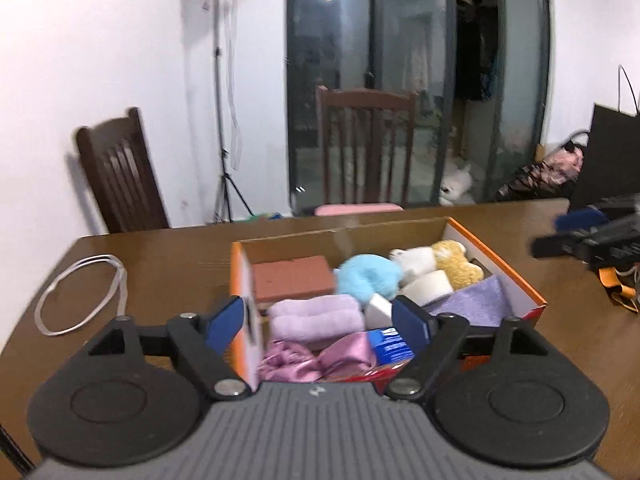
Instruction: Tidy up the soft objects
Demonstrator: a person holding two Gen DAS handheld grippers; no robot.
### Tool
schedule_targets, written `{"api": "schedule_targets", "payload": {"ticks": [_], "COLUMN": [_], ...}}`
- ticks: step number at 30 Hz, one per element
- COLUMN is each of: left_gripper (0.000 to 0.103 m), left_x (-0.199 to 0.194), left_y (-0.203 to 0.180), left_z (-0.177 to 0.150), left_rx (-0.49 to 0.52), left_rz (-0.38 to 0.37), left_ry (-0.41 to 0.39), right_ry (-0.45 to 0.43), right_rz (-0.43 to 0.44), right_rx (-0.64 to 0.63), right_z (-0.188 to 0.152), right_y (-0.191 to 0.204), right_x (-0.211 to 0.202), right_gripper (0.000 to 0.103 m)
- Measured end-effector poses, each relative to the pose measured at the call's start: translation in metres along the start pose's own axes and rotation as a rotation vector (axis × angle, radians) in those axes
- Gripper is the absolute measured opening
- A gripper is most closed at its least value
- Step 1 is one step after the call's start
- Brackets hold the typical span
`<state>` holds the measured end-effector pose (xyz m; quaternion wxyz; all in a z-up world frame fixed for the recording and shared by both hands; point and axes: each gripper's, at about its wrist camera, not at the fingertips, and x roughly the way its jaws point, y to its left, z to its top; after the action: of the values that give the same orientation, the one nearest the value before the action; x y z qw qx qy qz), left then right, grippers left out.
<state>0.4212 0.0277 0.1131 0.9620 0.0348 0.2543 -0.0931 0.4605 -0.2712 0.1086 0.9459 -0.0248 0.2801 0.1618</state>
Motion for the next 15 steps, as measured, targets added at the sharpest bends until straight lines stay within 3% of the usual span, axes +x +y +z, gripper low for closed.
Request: {"api": "schedule_targets", "payload": {"ticks": [2, 5, 7, 11, 15], "left_gripper": [0.095, 0.099, 0.103, 0.103, 0.103], "left_x": [-0.011, -0.025, -0.036, -0.060, -0.078], "left_y": [0.007, 0.014, 0.015, 0.012, 0.006], "left_z": [-0.011, -0.026, -0.040, -0.069, -0.091], "left_rx": [-0.020, -0.047, -0.072, -0.094, -0.083], "left_rz": [0.030, 0.075, 0.084, 0.136, 0.154], "left_ry": [-0.051, -0.112, -0.179, -0.313, -0.336], "right_ry": [-0.013, -0.070, -0.156, -0.408, -0.455], "right_rz": [-0.010, -0.020, -0.029, -0.101, -0.143], "right_rx": [0.023, 0.017, 0.023, 0.012, -0.013], "right_z": [-0.013, -0.039, -0.056, -0.101, -0.132], "right_y": [0.001, 0.011, 0.021, 0.044, 0.065], "right_x": [-0.015, -0.033, -0.045, -0.068, -0.073], "right_gripper": [0.088, 0.088, 0.091, 0.102, 0.103]}}
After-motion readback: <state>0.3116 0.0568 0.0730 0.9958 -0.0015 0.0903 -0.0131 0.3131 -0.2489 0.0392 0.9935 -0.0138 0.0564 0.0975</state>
